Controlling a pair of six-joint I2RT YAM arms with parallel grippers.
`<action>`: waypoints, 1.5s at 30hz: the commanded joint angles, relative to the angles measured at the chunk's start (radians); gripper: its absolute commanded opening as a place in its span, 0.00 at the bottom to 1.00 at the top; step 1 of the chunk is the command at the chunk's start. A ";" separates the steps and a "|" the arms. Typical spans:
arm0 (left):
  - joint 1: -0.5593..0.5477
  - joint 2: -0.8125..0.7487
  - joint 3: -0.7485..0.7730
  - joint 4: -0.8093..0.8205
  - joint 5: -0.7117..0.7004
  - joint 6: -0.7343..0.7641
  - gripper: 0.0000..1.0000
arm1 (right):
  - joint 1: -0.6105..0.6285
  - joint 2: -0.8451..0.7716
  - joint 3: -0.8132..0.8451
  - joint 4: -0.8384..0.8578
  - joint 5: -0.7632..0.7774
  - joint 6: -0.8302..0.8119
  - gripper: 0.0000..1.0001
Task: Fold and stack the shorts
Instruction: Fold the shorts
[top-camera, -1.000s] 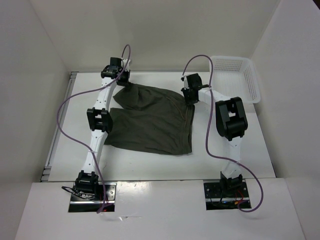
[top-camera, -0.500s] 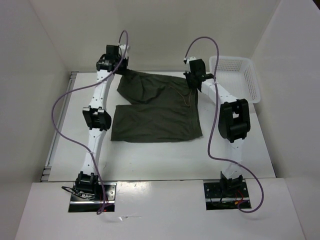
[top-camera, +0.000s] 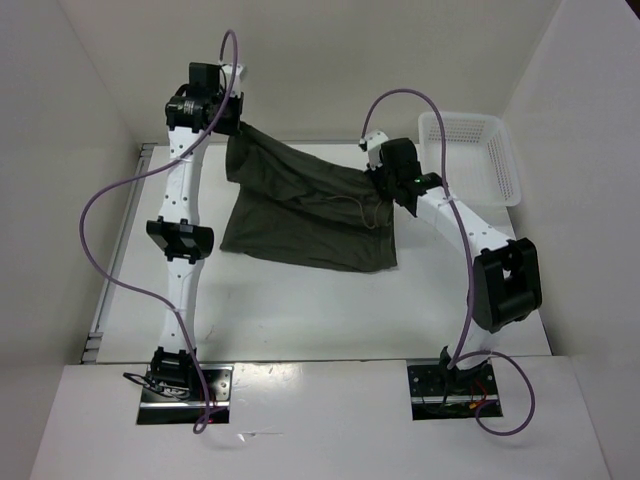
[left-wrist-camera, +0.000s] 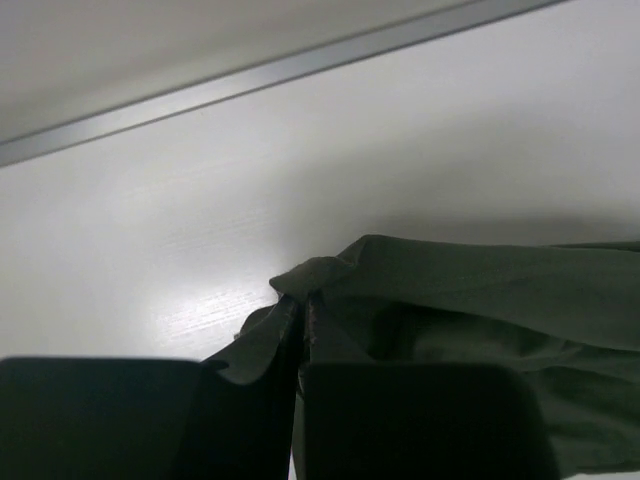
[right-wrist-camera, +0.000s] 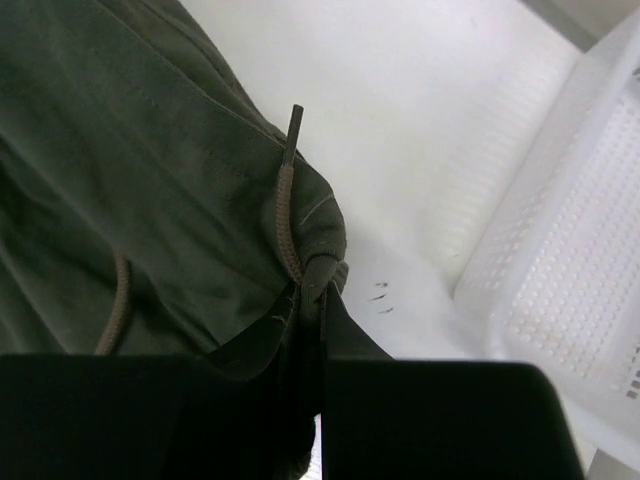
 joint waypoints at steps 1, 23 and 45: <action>-0.019 -0.036 0.009 -0.052 -0.011 0.004 0.05 | -0.001 -0.073 -0.049 0.042 0.011 -0.043 0.00; -0.012 -0.195 -0.233 -0.156 0.122 0.004 0.05 | 0.008 -0.217 -0.164 0.015 -0.081 -0.129 0.00; -0.046 -0.633 -1.295 0.160 -0.036 0.004 0.18 | 0.331 -0.570 -0.468 -0.181 -0.271 -0.638 0.00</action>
